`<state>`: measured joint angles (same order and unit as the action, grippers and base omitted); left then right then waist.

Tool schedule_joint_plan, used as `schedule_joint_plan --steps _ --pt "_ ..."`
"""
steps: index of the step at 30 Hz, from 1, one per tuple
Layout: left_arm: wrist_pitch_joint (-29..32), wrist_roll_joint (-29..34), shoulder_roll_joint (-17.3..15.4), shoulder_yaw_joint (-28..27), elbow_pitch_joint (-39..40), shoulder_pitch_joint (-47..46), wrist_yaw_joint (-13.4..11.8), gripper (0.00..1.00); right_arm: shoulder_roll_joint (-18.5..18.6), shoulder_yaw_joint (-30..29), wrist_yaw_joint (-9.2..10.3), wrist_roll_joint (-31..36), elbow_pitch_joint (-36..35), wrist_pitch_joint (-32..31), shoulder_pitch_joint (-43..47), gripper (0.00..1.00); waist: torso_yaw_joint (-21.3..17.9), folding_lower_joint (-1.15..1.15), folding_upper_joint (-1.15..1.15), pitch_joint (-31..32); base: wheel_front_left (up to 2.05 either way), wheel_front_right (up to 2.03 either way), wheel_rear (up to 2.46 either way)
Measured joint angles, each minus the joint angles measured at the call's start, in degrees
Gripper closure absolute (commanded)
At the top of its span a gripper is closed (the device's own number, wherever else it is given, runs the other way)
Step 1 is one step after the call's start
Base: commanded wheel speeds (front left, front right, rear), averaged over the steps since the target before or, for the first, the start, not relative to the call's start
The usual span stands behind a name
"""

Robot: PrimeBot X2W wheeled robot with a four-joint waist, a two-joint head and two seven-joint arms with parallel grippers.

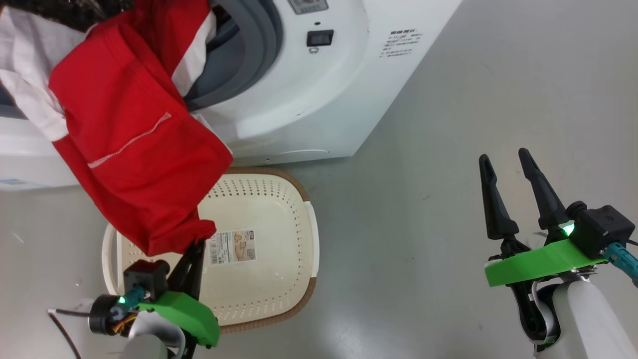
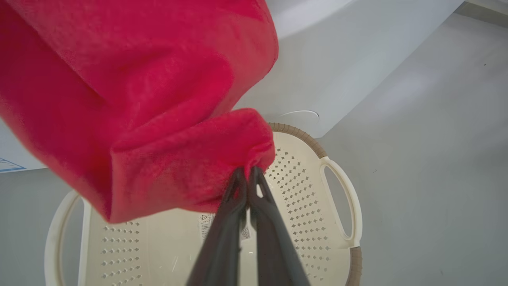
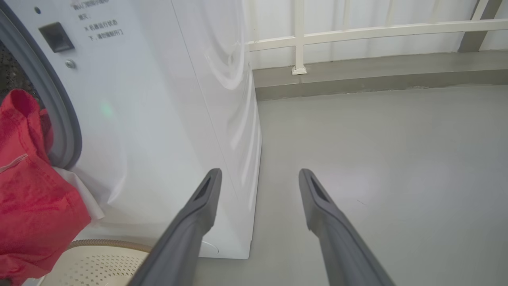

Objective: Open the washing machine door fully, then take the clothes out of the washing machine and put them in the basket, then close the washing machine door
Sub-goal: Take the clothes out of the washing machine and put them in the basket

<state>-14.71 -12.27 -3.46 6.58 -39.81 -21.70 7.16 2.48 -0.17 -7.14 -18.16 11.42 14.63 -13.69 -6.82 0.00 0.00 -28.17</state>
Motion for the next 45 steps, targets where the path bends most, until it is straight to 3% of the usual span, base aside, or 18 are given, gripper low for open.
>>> schedule_joint_plan --steps 8,9,11,12,14,17,18,33,45 --pt "0.0 -0.6 -1.4 1.5 -6.5 -5.4 0.0 1.0 0.0 0.4 0.0 -0.1 -0.5 0.0 -1.7 0.0 -0.2 0.0 0.0 -2.4 0.0 0.0 0.0" --pt "0.0 -0.7 -1.5 1.7 -7.4 -6.1 0.0 0.95 0.0 0.4 0.0 -0.1 -0.6 0.0 -1.9 0.0 -0.2 0.0 0.0 -2.8 0.0 0.0 0.0" --pt "0.0 -1.2 -1.7 2.2 -9.2 -7.6 0.0 0.78 0.0 0.4 0.0 -0.1 -0.8 0.0 -2.1 0.0 -0.3 0.0 0.0 -3.6 0.0 0.0 0.0" --pt "0.0 -1.6 -1.9 2.4 -9.9 -8.3 0.0 0.75 0.0 0.4 0.0 -0.2 -0.8 0.0 -2.1 0.0 -0.3 0.0 0.0 -4.1 0.0 0.0 0.0" --pt "0.0 -1.9 -2.6 2.8 -11.1 -9.8 0.0 0.26 0.0 0.5 0.0 -0.4 -0.9 0.0 -2.1 0.0 -0.4 0.0 0.0 -4.9 0.0 0.0 0.0" --pt "0.0 -2.0 -3.4 3.0 -12.4 -11.9 0.0 0.03 0.0 0.5 0.0 -0.4 -1.1 0.0 -3.0 0.0 -0.6 0.0 0.0 -6.2 0.0 0.0 0.0" --pt "0.0 -2.0 -3.6 3.1 -12.9 -12.6 0.0 0.0 0.0 0.5 0.0 -0.5 -1.4 0.0 -3.4 0.0 -0.6 0.0 0.0 -6.7 0.0 0.0 0.0" --pt "0.0 -4.0 -5.2 5.6 -18.0 -19.6 0.0 0.0 0.1 0.5 0.0 -1.4 -2.2 0.0 -5.8 0.0 -0.8 0.0 0.0 -11.6 0.0 0.0 0.0" --pt "0.0 -6.5 -5.5 6.8 -19.9 -21.0 0.0 0.0 0.1 0.5 0.0 -1.4 -2.0 0.0 -6.6 0.0 -0.5 0.0 0.0 -11.6 0.0 0.0 0.0"
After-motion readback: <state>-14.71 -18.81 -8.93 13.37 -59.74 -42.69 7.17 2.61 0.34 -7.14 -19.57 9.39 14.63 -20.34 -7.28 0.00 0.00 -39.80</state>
